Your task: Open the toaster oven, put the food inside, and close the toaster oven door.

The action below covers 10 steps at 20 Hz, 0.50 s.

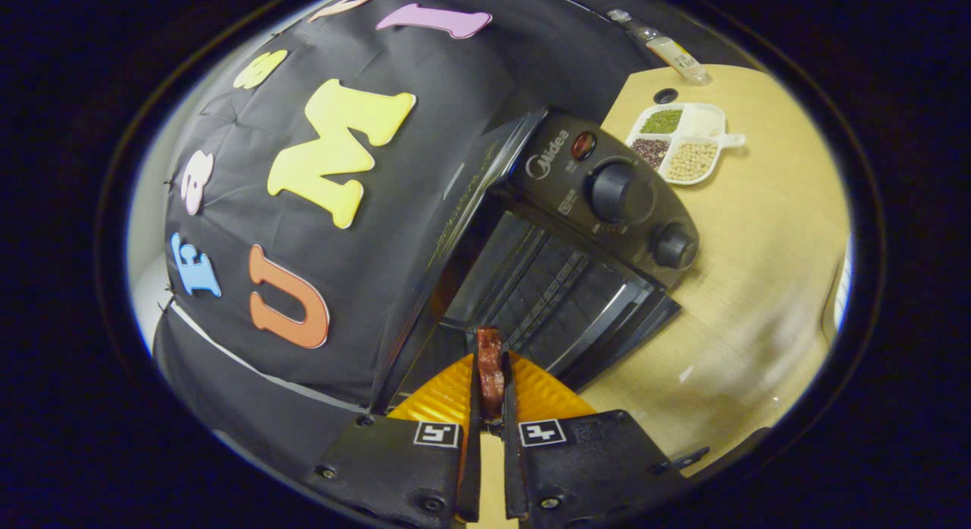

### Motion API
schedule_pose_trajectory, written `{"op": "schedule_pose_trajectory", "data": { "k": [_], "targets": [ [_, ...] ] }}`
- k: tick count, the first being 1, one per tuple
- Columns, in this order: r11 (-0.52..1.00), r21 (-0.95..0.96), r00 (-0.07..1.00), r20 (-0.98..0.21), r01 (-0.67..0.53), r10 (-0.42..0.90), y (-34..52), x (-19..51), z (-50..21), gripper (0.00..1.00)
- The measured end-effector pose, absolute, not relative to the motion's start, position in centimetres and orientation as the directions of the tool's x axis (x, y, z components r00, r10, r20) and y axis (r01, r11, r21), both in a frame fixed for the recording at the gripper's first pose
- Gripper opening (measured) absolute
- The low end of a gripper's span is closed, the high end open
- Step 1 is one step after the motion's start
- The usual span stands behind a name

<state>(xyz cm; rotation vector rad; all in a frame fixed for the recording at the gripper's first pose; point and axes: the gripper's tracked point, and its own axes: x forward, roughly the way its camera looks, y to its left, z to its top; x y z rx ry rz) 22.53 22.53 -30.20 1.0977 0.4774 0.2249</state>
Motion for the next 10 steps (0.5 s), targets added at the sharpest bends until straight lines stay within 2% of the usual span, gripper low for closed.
{"op": "schedule_pose_trajectory", "data": {
  "k": [6, 10],
  "targets": [
    [0.423, 0.892, 0.91, -0.299, 0.16, 0.287, 24.7, 26.6, -33.5, 0.16],
    [0.435, 0.886, 0.927, -0.288, 0.161, 0.242, 24.7, 28.1, -34.0, 0.17]
  ]
}}
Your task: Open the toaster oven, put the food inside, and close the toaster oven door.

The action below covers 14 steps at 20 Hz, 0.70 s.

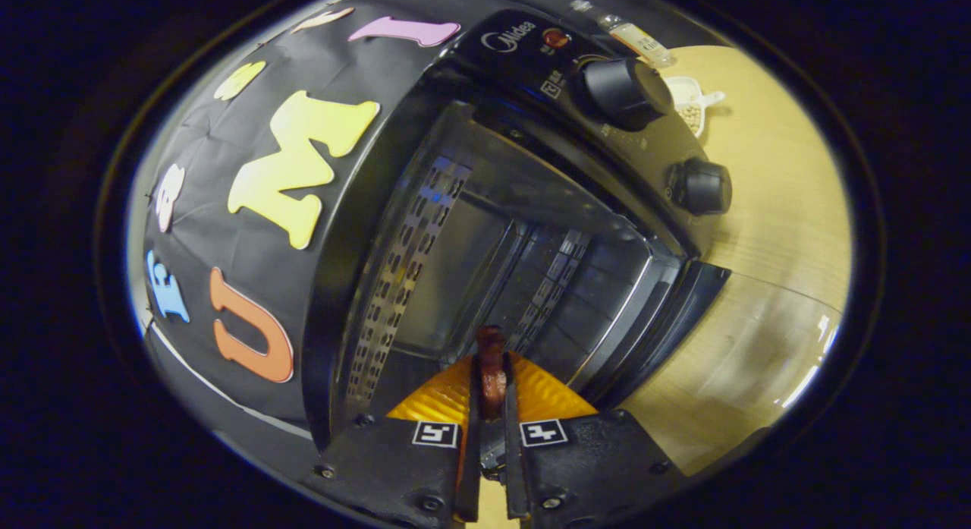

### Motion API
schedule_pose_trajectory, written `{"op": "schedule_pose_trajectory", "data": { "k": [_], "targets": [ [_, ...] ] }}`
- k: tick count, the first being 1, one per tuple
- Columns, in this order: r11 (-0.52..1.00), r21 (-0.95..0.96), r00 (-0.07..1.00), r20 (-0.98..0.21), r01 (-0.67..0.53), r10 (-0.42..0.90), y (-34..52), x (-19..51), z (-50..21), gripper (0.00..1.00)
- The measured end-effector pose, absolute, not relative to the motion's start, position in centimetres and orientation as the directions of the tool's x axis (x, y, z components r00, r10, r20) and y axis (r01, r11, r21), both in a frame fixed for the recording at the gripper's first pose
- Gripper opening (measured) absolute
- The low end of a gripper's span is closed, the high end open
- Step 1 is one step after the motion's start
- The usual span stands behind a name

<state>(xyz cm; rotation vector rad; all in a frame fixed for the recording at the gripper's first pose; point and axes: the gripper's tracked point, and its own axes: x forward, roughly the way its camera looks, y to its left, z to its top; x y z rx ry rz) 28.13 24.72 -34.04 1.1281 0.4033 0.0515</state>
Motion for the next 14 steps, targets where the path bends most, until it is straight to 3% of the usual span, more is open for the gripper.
{"op": "schedule_pose_trajectory", "data": {
  "k": [11, 14],
  "targets": [
    [0.826, 0.557, 0.892, -0.412, 0.084, 0.188, 24.0, 28.1, -35.4, 0.36],
    [0.881, 0.468, 0.879, -0.444, 0.062, 0.174, 23.1, 27.6, -36.2, 0.65]
  ]
}}
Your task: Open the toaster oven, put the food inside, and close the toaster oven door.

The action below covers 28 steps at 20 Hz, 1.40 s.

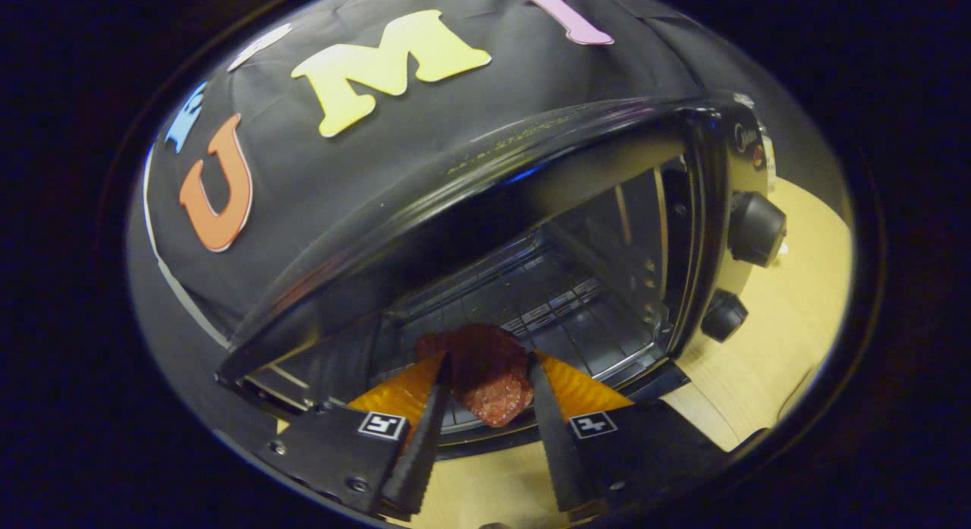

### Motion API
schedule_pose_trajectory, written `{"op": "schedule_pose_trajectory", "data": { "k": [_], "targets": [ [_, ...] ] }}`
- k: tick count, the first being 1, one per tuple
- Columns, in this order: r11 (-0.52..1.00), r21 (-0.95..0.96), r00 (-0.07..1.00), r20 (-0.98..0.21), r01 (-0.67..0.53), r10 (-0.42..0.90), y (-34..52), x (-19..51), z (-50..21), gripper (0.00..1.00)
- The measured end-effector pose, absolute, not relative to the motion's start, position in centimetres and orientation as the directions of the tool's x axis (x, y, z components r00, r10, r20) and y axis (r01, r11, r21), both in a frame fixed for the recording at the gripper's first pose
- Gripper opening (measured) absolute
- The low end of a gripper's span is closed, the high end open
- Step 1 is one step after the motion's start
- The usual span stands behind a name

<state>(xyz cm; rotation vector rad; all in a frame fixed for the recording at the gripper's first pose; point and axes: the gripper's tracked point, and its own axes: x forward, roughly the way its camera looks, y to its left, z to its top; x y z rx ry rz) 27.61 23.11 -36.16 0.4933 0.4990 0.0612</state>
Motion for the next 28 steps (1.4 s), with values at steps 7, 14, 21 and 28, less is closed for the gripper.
{"op": "schedule_pose_trajectory", "data": {
  "k": [7, 14, 21, 28],
  "targets": [
    [0.935, 0.352, 0.877, -0.44, -0.03, 0.194, 22.0, 24.3, -34.5, 0.98],
    [0.958, 0.262, 0.848, -0.477, -0.113, 0.23, 17.8, 18.2, -31.4, 0.98],
    [0.97, 0.123, 0.797, -0.554, -0.207, 0.241, 14.0, 9.3, -31.4, 0.98],
    [0.963, 0.077, 0.727, -0.641, -0.258, 0.246, 12.7, 2.8, -35.4, 0.98]
  ]
}}
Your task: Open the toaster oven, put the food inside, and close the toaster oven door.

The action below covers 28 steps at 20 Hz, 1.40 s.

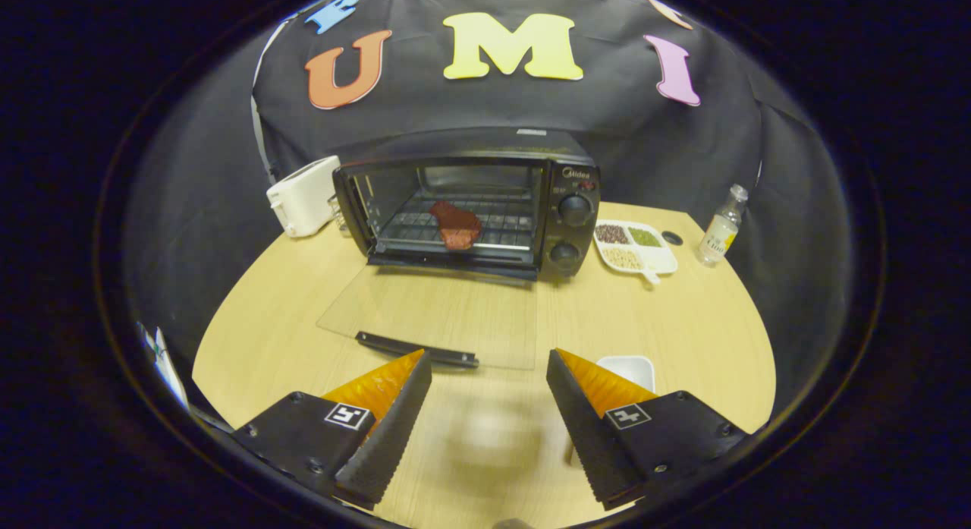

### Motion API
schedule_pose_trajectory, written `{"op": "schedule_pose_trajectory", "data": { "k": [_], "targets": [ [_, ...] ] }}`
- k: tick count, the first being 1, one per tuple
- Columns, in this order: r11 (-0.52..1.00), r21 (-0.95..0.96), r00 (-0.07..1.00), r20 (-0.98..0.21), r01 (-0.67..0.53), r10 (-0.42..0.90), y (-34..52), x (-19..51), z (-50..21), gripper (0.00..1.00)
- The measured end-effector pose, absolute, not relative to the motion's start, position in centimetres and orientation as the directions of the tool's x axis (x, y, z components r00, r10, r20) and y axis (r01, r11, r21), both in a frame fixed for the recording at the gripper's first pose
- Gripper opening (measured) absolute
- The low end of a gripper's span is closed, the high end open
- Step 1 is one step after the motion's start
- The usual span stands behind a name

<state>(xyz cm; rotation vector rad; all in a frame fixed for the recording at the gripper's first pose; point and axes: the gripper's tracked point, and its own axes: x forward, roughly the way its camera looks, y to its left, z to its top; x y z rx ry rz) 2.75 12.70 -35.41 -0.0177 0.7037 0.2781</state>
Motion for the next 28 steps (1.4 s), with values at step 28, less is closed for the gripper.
{"op": "schedule_pose_trajectory", "data": {
  "k": [28],
  "targets": [
    [0.94, 0.074, 0.606, -0.747, -0.333, 0.274, 19.3, 5.5, -44.0, 0.98]
  ]
}}
